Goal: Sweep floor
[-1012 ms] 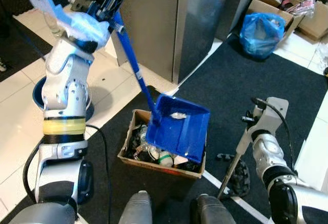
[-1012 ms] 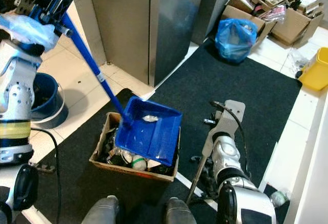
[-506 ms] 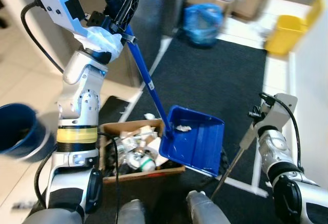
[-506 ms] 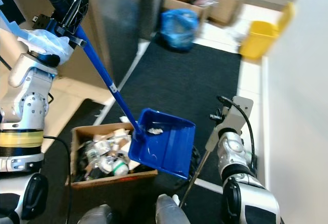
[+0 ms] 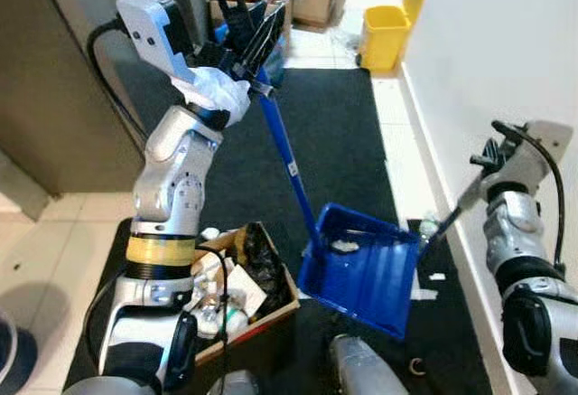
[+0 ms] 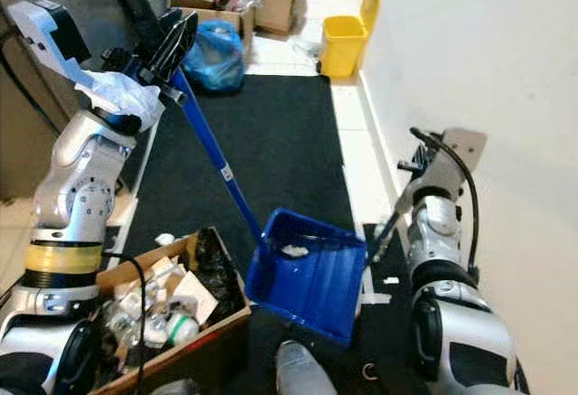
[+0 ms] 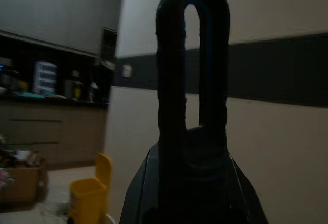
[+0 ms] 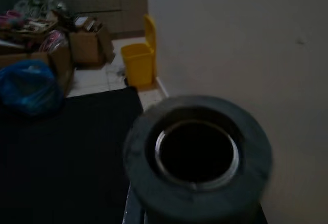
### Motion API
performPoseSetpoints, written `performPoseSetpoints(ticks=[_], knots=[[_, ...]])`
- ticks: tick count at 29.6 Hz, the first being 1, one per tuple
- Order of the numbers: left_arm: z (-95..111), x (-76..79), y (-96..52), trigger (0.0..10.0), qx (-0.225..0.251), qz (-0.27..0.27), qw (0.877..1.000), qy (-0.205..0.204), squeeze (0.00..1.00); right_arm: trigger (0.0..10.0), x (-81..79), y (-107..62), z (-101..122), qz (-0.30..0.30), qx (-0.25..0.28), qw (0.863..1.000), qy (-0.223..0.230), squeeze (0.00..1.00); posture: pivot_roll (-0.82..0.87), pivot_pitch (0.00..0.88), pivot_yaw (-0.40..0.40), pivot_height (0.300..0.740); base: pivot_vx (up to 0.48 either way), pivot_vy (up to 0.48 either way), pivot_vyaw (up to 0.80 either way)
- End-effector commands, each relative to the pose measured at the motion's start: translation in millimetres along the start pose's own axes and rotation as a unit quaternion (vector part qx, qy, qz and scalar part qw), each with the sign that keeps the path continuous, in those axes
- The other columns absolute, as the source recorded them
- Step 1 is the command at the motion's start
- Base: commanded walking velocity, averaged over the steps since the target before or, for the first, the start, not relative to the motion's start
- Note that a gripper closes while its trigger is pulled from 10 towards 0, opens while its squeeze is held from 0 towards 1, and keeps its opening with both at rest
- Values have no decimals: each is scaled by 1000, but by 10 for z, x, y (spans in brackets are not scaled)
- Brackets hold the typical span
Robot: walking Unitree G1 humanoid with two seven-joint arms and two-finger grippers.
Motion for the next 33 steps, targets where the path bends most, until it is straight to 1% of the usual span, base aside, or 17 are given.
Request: performPoseSetpoints(ticks=[1,7,13,18,19,24,26,33], knots=[[17,135,59,10000,14,-23,1000,-8,0,10000,91,31,87,-11,13,1000,-22,0,123,3,-6,740,0,0,-800],[-51,193,63,10000,4,-32,999,-8,0,10000,127,28,79,-21,8,999,-32,0,118,2,-4,740,0,0,-800],[-96,238,63,10000,-2,-40,999,-13,0,10000,137,21,66,-22,7,999,-30,0,117,4,-2,740,0,0,0],[-129,275,62,10000,-7,-46,999,-16,0,10000,140,16,62,-23,7,999,-30,0,117,5,-3,740,0,0,-800],[-148,279,56,10000,-11,-47,999,-16,0,10000,142,16,63,-24,8,999,-30,0,117,4,-3,740,0,0,0],[-199,281,32,10000,-21,-47,999,-17,0,10000,150,13,62,-25,8,999,-31,0,113,6,-1,740,0,0,0],[-236,271,16,10000,-26,-46,998,-18,0,10000,156,12,61,-26,8,999,-32,0,112,5,0,740,0,0,-800],[-427,218,-68,10000,-57,-29,998,-24,0,10000,164,8,52,-26,6,999,-32,0,108,6,0,740,0,0,0]])
Point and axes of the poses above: a point about 5 cm out from each wrist's last joint towards the gripper, its own y axis pointing out of the wrist towards the gripper, its own z axis along the axis of the wrist's last joint, x = y × z, the point moved 2 cm from there along y, pointing out of the wrist towards the gripper, and after that the axes turned 1 degree about -y, right-handed, at the moved point
